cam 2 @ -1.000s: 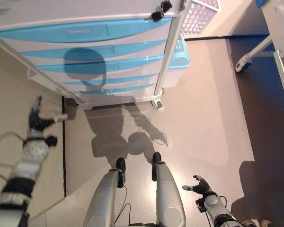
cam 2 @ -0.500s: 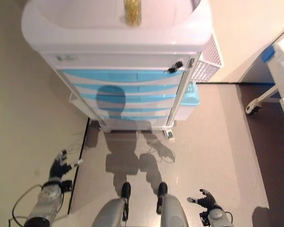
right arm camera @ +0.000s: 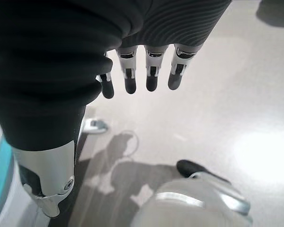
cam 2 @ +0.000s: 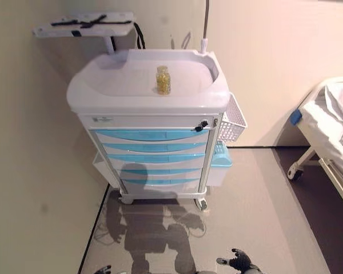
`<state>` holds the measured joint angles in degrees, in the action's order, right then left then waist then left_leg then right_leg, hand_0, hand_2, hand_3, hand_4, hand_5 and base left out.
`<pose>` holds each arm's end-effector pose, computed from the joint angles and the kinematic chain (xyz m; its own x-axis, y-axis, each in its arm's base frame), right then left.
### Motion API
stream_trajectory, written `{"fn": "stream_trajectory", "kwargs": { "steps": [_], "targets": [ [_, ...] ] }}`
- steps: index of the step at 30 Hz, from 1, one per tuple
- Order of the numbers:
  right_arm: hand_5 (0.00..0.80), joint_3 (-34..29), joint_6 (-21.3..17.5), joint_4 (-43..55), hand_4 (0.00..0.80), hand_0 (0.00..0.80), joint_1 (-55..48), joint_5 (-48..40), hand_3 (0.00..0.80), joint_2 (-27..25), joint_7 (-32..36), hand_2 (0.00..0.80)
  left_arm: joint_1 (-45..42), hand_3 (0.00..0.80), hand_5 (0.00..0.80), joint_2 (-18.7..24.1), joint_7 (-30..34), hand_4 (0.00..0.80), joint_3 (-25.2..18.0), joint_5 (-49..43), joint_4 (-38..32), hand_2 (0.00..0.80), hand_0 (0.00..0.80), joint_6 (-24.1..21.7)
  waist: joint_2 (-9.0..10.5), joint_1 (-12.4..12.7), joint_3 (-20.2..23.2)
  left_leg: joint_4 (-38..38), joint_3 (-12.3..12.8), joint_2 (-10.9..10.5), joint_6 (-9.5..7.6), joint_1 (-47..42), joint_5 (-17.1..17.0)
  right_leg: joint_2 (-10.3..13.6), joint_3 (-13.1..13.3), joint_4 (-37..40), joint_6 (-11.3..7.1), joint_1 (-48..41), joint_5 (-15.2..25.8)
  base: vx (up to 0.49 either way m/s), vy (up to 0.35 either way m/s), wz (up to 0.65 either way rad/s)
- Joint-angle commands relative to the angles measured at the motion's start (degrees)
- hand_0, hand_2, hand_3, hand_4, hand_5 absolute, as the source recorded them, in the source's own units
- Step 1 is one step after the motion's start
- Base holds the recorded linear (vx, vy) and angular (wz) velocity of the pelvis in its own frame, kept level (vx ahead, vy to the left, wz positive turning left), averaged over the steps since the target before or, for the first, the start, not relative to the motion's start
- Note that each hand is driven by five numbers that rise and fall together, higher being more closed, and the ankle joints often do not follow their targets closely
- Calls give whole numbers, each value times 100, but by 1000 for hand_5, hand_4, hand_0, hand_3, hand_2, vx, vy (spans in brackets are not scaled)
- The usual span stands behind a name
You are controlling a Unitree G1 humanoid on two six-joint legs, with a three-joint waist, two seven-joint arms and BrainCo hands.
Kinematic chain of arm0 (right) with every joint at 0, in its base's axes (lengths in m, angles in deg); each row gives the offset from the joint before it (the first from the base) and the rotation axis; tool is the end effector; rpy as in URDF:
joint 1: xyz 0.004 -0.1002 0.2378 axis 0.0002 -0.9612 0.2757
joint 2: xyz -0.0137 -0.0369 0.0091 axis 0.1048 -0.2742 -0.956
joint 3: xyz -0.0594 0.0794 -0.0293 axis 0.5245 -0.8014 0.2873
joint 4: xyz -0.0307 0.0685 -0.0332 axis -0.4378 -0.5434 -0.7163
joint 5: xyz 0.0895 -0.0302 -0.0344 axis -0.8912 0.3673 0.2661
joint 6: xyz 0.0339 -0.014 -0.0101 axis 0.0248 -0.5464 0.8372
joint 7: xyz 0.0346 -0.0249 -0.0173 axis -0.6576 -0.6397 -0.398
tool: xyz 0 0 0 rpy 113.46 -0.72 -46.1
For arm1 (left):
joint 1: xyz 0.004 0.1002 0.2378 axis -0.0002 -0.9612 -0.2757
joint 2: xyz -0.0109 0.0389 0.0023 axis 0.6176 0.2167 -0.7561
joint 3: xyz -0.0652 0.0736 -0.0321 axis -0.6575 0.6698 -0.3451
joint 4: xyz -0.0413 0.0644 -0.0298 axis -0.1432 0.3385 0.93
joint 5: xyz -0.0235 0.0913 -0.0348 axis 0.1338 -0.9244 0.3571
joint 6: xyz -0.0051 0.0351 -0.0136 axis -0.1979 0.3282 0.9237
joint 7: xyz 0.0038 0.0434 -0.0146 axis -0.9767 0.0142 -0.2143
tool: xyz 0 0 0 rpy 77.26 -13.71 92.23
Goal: Open the drawer and pick up the medicine
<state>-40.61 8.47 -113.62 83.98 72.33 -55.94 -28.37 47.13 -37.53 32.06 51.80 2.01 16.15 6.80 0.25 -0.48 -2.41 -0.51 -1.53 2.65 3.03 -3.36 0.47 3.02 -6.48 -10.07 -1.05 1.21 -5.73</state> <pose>0.0755 -0.2197 -0.1149 0.4314 -0.1888 -0.8822 -0.1815 0.9397 -0.2899 0.0393 0.2168 -0.1216 0.3231 0.1800 -0.9291 0.0024 0.9816 0.1910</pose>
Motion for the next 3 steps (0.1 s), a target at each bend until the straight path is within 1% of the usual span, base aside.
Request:
{"fn": "stream_trajectory", "kwargs": {
  "steps": [1,3],
  "targets": [
    [0,131,13,-48,0,0,165,80,0,32,45,0,168,0,0,52,-118,0,-222,-275,135,0,0,24,226,6,-44,-66,162,-286,-142,126,-7,115,-46,901,-483,-276,675,40,-7,0],
    [0,111,13,-83,0,0,142,52,0,60,36,0,166,0,0,34,-137,0,-246,-240,143,0,0,30,235,24,-17,-33,147,-284,-141,78,-7,119,-56,926,-488,-326,675,18,-4,1]
  ]
}}
